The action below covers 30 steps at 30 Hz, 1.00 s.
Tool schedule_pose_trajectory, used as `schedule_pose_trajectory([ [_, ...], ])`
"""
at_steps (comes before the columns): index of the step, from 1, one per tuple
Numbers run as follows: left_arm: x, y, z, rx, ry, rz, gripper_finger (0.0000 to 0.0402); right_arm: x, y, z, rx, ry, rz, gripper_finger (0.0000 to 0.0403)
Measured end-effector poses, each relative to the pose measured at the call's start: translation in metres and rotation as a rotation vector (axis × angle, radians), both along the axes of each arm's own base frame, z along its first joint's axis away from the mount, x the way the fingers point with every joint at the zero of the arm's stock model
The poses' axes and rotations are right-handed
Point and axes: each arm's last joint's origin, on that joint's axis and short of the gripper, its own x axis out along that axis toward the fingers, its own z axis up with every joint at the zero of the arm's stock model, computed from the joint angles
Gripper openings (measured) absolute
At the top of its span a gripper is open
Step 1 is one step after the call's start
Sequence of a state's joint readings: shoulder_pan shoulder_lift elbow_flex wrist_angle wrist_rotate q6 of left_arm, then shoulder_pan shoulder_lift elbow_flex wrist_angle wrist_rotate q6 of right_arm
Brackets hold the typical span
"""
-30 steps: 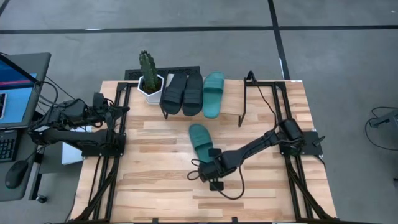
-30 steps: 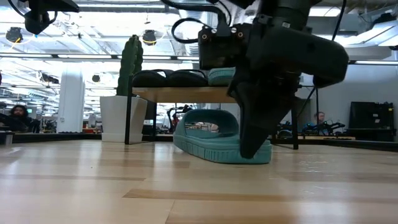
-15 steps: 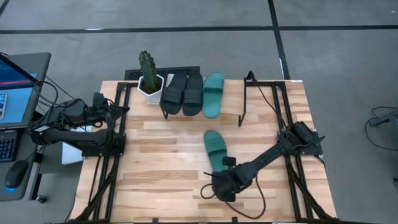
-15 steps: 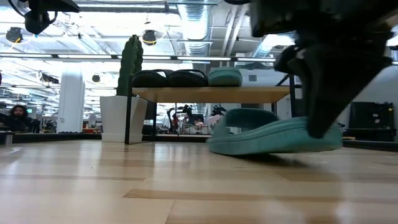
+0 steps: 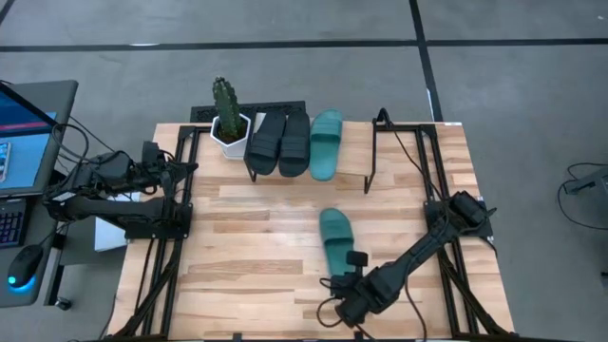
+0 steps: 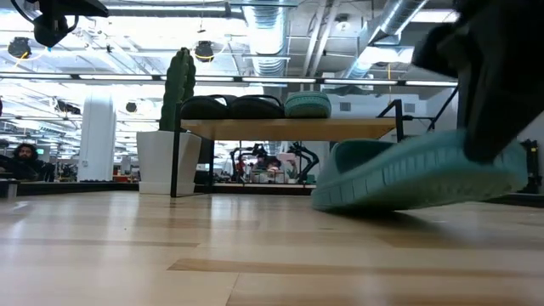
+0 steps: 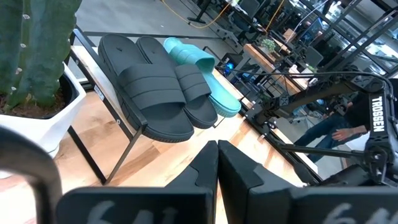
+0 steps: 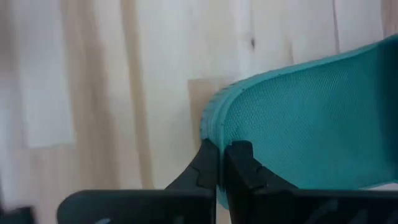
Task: Pick and place slides into the shelf
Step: Put the blue slides on the shelf
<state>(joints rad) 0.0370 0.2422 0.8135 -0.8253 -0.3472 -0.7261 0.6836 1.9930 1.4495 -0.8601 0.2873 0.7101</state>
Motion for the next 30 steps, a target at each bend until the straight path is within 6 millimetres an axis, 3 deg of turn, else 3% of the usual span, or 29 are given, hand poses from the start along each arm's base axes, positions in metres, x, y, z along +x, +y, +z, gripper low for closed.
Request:
schedule_pose_trajectory([
  [17,0.000,0.000,0.000,0.000,0.000,0.000,0.0000,-0.005,0.031,0.057,-0.056,-0.122,0.056,0.0001],
  [30,0.000,0.000,0.000,0.000,0.000,0.000,0.0000,-0.028,0.065,0.112,-0.083,-0.298,0.121,0.0001],
])
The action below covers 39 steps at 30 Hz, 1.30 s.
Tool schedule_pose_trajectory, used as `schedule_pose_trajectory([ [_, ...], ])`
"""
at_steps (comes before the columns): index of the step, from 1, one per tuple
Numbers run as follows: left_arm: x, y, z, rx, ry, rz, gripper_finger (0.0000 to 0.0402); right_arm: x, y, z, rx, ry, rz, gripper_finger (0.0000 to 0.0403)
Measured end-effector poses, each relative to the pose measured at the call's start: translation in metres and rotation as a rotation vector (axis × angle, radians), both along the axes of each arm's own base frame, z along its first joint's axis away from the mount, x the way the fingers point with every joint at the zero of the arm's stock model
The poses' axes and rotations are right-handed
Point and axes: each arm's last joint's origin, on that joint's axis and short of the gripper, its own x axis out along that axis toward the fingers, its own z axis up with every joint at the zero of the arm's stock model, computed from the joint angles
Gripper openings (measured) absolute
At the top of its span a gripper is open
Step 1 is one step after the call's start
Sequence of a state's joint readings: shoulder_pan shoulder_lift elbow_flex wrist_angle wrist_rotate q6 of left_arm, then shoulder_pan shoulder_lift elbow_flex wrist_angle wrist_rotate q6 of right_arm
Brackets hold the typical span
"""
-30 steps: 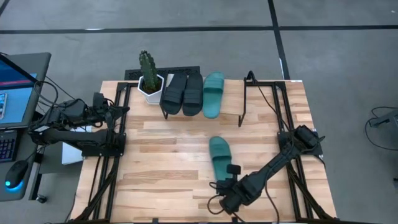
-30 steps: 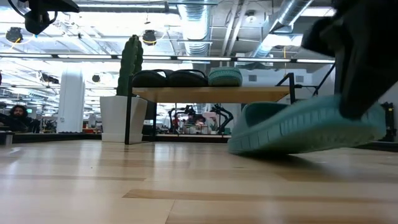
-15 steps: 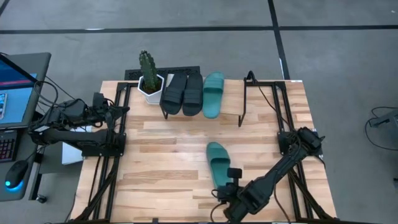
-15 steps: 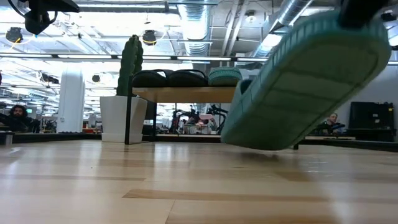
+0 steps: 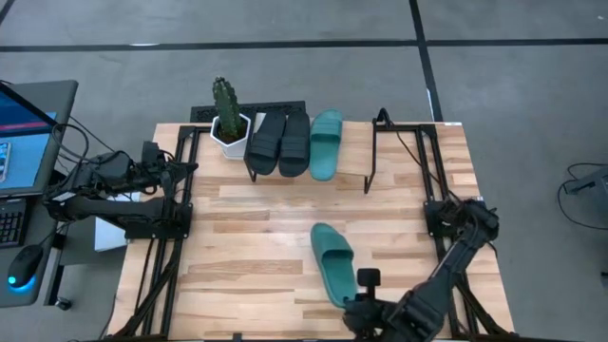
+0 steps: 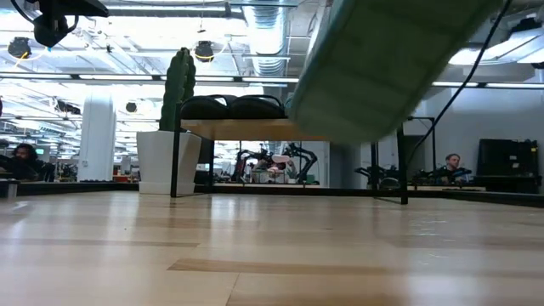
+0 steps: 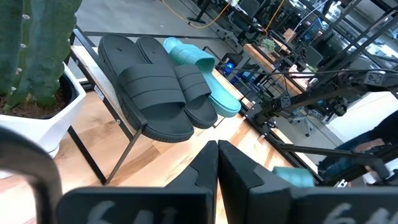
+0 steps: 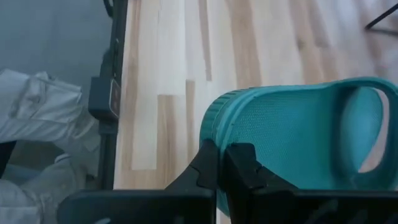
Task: Pick and place slides into the shelf
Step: Put the blue slides on the shelf
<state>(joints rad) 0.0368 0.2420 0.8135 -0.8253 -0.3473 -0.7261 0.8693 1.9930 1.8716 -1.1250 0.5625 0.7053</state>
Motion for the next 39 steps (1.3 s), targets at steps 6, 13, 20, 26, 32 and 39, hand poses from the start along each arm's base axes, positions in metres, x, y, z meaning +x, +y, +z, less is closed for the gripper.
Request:
schedule_pose_trajectory([
  [6,0.000,0.000,0.000,0.000,0.000,0.000,0.0000,-0.016,0.006,0.027,-0.073,-0.081,0.008,0.0001],
  [13,0.000,0.000,0.000,0.000,0.000,0.000,0.0000,-0.022,-0.006,0.047,-0.229,-0.128,-0.025,0.0001],
  [20,0.000,0.000,0.000,0.000,0.000,0.000,0.0000,-0.006,-0.041,0.052,-0.370,-0.106,-0.141,0.0000],
  [26,0.000,0.000,0.000,0.000,0.000,0.000,0.0000,0.016,-0.075,0.061,-0.444,-0.084,-0.178,0.0000],
  [32,0.000,0.000,0.000,0.000,0.000,0.000,0.0000,0.035,-0.117,0.071,-0.510,-0.086,-0.269,0.0000],
  [39,0.000,0.000,0.000,0.000,0.000,0.000,0.0000,0.040,-0.168,0.085,-0.561,-0.070,-0.374,0.0000],
])
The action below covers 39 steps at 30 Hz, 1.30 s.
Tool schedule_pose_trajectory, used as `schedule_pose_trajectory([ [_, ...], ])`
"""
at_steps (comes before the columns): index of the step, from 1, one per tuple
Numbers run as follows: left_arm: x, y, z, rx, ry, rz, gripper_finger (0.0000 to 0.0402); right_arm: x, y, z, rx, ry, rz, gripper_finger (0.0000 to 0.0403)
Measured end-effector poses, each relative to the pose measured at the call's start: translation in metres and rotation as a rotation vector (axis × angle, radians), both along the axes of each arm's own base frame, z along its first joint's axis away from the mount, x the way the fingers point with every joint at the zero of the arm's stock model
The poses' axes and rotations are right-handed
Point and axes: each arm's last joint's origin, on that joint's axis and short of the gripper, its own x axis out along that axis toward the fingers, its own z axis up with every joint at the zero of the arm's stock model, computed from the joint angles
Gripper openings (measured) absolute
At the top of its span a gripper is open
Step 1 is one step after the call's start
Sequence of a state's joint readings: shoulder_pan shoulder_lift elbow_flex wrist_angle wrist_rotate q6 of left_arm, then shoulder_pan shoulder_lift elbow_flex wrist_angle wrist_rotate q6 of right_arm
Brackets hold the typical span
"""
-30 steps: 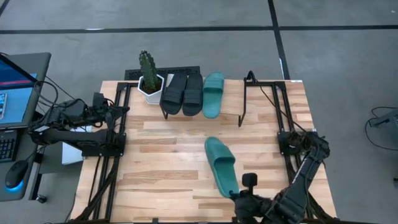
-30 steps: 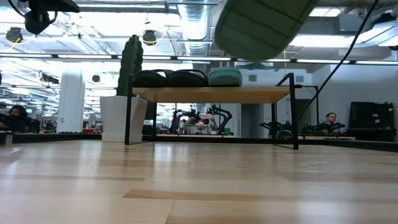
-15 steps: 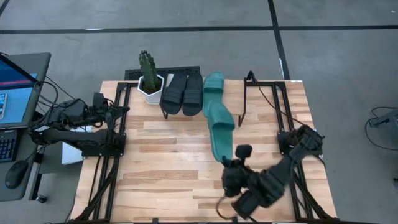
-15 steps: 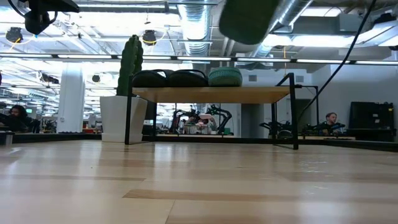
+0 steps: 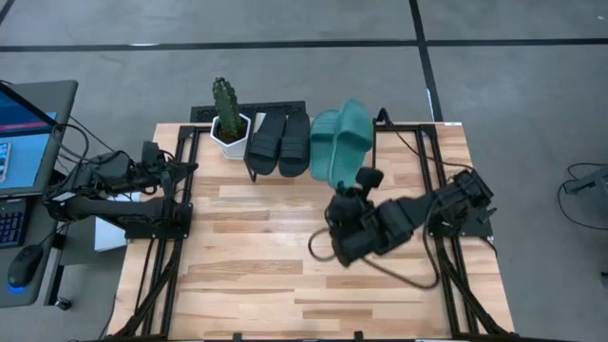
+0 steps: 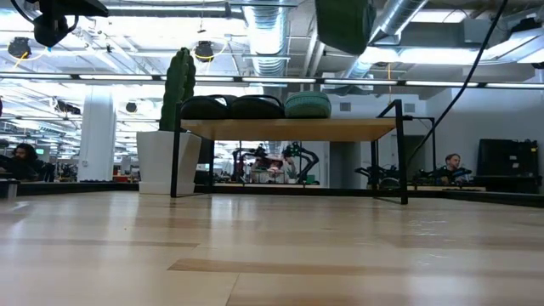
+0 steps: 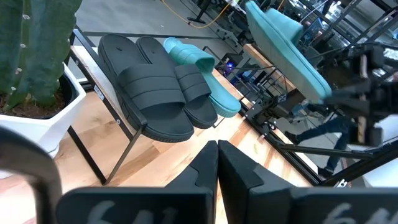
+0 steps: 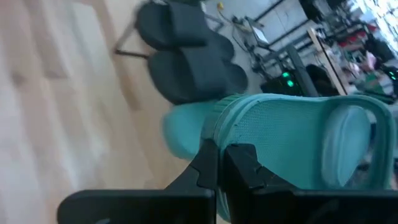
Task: Pick and place slides into the shelf
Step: Put the blue slides on the shelf
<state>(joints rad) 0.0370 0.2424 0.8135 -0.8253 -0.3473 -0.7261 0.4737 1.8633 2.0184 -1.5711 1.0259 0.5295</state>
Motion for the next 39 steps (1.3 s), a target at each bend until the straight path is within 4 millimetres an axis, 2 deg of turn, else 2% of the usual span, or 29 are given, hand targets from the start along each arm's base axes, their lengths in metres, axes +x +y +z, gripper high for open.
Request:
schedule_pose_trajectory([
  [4,0.000,0.000,0.000,0.000,0.000,0.000,0.0000,-0.003,-0.026,0.003,-0.008,0.034,-0.045,0.0000],
  [8,0.000,0.000,0.000,0.000,0.000,0.000,0.0000,-0.014,-0.048,0.004,0.035,0.077,-0.077,0.0000],
  [13,0.000,0.000,0.000,0.000,0.000,0.000,0.0000,-0.035,-0.066,0.000,0.101,0.129,-0.094,0.0000],
  [17,0.000,0.000,0.000,0.000,0.000,0.000,0.0000,-0.042,-0.073,-0.004,0.147,0.106,-0.040,0.0000],
  [21,0.000,0.000,0.000,0.000,0.000,0.000,0.0000,-0.039,-0.085,-0.007,0.143,0.073,-0.009,0.0000],
  [29,0.000,0.000,0.000,0.000,0.000,0.000,0.0000,-0.033,-0.128,-0.012,0.143,0.110,-0.084,0.0000],
  [39,0.000,0.000,0.000,0.000,0.000,0.000,0.0000,-0.008,-0.154,-0.024,0.186,0.137,-0.046,0.0000],
])
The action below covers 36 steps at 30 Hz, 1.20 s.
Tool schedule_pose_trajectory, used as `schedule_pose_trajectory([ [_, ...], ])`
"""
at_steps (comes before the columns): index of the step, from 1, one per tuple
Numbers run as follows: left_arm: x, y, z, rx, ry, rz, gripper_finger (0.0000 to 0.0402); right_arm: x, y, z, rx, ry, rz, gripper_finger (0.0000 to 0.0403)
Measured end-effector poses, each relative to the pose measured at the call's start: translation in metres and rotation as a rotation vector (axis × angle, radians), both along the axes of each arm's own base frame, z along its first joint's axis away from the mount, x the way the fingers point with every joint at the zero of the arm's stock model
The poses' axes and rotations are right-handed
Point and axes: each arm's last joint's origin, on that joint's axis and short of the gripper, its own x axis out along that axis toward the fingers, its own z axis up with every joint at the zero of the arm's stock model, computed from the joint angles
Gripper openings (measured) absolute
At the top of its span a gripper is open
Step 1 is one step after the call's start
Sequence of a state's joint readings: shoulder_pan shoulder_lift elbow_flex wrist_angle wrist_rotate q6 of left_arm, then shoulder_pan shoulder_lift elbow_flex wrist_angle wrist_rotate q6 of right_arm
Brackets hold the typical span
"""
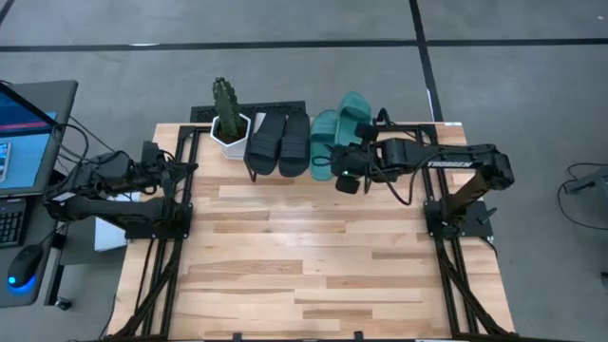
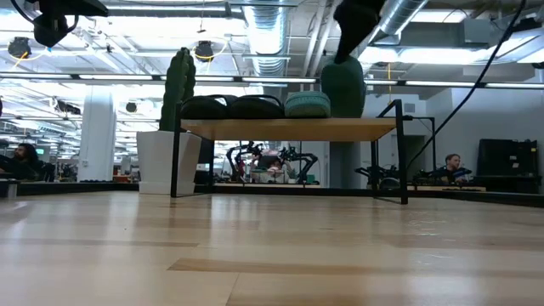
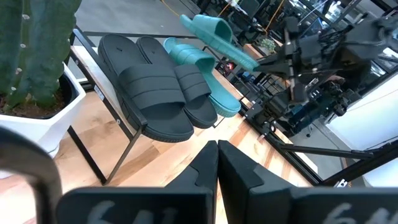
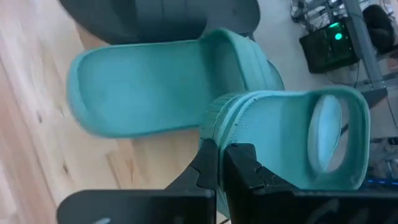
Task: Pick and place slides into the shelf
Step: Put the blue slides on the shelf
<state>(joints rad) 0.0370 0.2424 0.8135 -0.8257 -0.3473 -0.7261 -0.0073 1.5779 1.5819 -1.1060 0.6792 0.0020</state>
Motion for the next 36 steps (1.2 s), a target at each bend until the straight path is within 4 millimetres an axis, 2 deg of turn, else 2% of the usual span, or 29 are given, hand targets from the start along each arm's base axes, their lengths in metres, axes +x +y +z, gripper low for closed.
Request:
schedule_pose_trajectory([
  [7,0.000,0.000,0.000,0.000,0.000,0.000,0.0000,0.009,-0.012,-0.016,0.026,0.079,-0.023,0.0000],
  [14,0.000,0.000,0.000,0.000,0.000,0.000,0.0000,0.014,-0.014,-0.032,0.052,0.175,-0.024,0.0000],
  [25,0.000,0.000,0.000,0.000,0.000,0.000,0.0000,0.004,-0.012,-0.033,0.100,0.241,-0.054,0.0000],
  [36,0.000,0.000,0.000,0.000,0.000,0.000,0.0000,0.004,0.004,-0.034,0.144,0.266,0.017,0.0000],
])
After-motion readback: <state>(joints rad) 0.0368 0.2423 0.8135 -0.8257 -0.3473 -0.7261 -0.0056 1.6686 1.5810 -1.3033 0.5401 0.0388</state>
